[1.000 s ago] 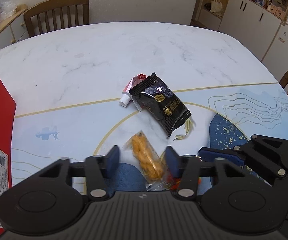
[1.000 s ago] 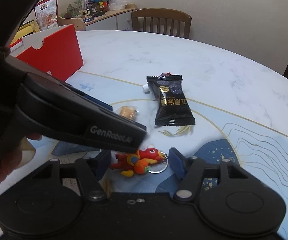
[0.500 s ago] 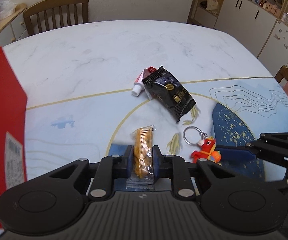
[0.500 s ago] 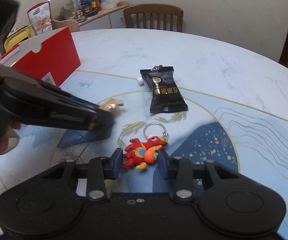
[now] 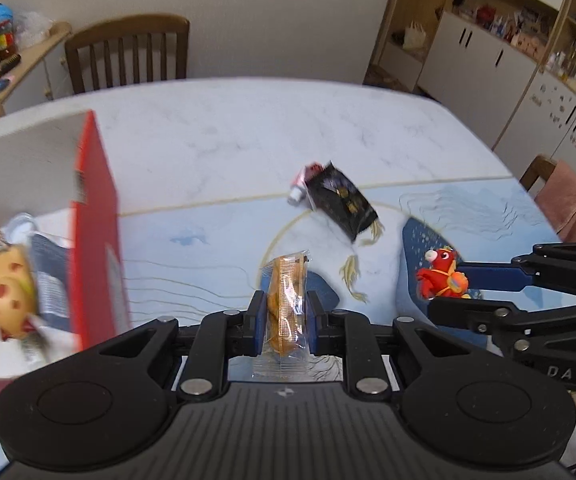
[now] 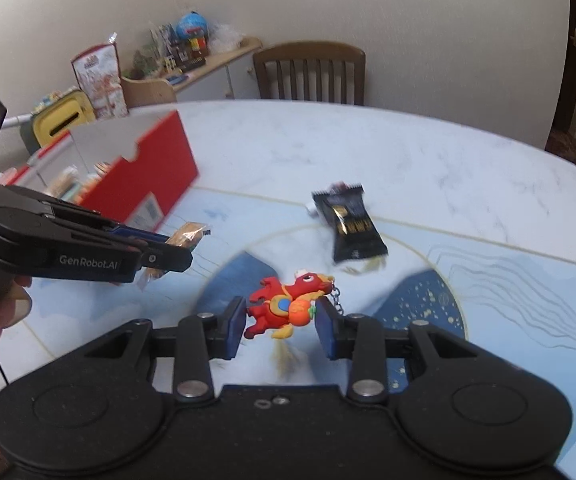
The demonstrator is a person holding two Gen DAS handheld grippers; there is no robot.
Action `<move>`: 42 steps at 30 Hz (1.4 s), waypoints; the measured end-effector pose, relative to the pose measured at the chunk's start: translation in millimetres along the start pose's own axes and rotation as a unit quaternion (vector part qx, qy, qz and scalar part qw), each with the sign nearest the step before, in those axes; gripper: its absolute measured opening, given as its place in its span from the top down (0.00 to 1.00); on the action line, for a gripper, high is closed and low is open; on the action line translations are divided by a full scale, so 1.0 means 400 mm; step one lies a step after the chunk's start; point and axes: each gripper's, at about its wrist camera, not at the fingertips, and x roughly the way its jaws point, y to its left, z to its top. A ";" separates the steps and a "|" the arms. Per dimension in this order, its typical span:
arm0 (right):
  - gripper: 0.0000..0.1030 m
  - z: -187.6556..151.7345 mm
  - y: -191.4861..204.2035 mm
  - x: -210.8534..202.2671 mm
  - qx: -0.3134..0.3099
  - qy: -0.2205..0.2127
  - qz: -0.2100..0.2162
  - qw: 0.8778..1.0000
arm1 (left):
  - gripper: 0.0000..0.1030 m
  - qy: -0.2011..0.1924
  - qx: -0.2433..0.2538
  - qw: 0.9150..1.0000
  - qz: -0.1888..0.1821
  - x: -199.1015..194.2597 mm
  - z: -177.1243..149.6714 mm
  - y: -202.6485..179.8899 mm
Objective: Organize objects
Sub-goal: 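Carry the snack bag and dragon keychain into the cardboard box and lower them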
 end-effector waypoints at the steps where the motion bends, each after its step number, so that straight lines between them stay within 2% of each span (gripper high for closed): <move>1: 0.65 0.007 0.011 -0.011 -0.001 -0.003 0.001 1.000 | 0.82 -0.004 0.000 1.000 0.000 -0.018 0.002 0.009; 11: 0.65 0.104 0.150 -0.069 -0.023 -0.039 0.022 0.999 | 0.82 -0.047 0.000 0.999 0.008 -0.175 0.014 0.127; 21: 0.65 0.202 0.302 -0.048 -0.059 -0.058 0.046 0.995 | 0.82 -0.069 -0.004 0.997 0.032 -0.269 0.016 0.288; 33: 0.65 0.308 0.489 0.050 -0.117 -0.060 0.064 0.989 | 0.82 -0.072 -0.008 0.996 0.061 -0.320 0.013 0.466; 42: 0.65 0.365 0.562 0.157 -0.127 -0.044 0.071 0.988 | 0.82 -0.061 0.001 0.995 0.082 -0.308 0.023 0.571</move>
